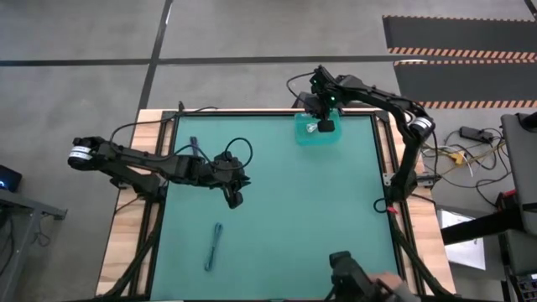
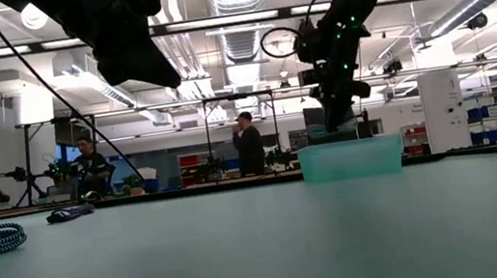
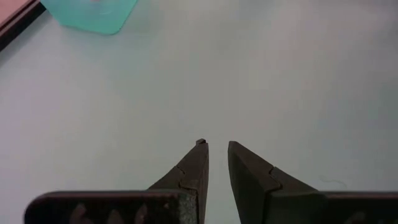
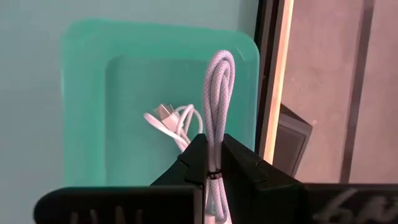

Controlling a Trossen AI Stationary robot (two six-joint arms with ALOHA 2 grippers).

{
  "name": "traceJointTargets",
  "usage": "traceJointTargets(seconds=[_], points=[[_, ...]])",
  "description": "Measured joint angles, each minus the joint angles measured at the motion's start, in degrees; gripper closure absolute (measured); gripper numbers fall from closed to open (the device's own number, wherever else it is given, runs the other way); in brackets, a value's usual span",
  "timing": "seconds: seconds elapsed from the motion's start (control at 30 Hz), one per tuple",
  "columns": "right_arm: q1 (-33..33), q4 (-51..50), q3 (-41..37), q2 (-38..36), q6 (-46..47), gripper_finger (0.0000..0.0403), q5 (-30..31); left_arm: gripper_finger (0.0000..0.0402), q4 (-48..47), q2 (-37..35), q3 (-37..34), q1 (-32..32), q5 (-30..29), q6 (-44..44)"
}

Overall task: Pick and place USB-C Cables
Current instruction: Put the white charger cable into the blue bin

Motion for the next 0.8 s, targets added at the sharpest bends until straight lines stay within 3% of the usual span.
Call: traceJointTargets(seconds=[0.8], points=[[-1.51, 1.36, -0.22, 6.45, -0.37, 0.0383, -1.97, 0.0356, 1.13, 0.00, 0.00, -0.02, -1.29, -0.09]])
